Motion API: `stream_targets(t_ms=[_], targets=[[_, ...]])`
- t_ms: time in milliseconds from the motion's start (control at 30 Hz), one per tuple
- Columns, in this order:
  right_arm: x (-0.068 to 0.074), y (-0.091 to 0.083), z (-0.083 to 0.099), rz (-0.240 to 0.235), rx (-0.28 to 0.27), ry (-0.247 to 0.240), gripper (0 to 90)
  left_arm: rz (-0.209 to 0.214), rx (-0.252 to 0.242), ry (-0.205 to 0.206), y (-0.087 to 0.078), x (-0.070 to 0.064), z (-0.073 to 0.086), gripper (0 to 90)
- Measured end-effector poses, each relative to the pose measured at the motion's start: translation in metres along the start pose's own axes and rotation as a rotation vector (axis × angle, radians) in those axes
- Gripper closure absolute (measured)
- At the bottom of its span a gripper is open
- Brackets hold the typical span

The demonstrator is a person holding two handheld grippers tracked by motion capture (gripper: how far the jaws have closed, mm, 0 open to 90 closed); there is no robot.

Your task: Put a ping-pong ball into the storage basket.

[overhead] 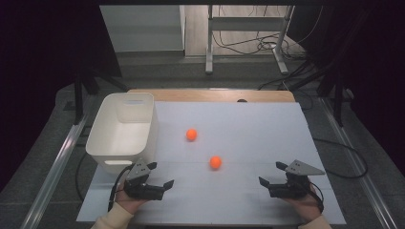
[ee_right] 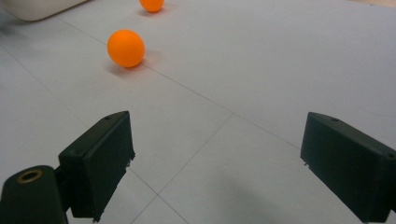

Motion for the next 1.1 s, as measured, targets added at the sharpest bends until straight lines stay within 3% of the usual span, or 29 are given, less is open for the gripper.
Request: stream_targets(t_ms=[1100], targets=[[0.0035, 0.0025, 0.0009, 0.003, 0.015, -0.024, 11.1, -0.008, 0.002, 0.017, -0.0007, -0.0031, -0.0041, 7.4]])
Point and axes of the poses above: each handheld gripper's, and its own axes: y roughly forward along the jaws, z roughly out of its underside, x roughly to its left, the point moved 8 cm from there along y, roughly forward along the jaws, and after that the axes turned 6 degrees about x, right-handed, at the moved point
